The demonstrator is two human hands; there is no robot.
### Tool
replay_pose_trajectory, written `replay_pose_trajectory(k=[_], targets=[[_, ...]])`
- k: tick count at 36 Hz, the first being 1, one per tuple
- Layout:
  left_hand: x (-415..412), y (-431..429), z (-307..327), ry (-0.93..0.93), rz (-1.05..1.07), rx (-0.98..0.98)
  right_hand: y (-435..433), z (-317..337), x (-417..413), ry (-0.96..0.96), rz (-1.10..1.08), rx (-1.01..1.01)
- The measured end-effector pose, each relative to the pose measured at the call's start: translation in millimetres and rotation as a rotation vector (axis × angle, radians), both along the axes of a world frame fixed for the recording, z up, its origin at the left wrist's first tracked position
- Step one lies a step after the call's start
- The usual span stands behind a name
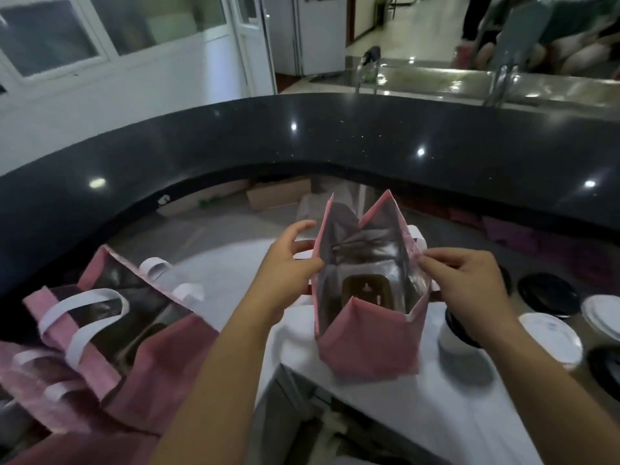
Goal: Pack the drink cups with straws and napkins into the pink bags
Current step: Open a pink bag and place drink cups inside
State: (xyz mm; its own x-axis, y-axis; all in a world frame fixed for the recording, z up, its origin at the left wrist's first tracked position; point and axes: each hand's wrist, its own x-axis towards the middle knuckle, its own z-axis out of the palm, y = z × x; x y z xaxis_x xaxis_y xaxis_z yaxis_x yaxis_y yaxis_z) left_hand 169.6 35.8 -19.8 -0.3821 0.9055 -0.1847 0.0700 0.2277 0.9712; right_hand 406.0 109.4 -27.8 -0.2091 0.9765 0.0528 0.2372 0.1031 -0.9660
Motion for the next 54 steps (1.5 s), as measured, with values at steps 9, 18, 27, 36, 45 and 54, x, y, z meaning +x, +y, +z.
replay_pose_trajectory(k=[9,18,27,36,45,54], targets=[[20,-22,-6,0.006,-0.057,0.041,-44,-16,17,0.011,-0.061,-0.015],[20,-36,-16,-0.106,-0.084,0.046,-76,-10,35,-0.082,-0.014,-0.174],[26,-46,-18,-0.089,-0.055,0.081,-40,20,92,-0.277,0.042,-0.081],[43,-55,-13,0.066,-0.029,0.049,58,12,129,-0.855,0.38,-0.027],[70,-56,-10,0.039,0.112,0.029,131,-32,134,-1.156,0.687,0.147],[91,-48,-9,0.118,0.146,-0.043,172,-63,127,-1.251,0.823,0.179]])
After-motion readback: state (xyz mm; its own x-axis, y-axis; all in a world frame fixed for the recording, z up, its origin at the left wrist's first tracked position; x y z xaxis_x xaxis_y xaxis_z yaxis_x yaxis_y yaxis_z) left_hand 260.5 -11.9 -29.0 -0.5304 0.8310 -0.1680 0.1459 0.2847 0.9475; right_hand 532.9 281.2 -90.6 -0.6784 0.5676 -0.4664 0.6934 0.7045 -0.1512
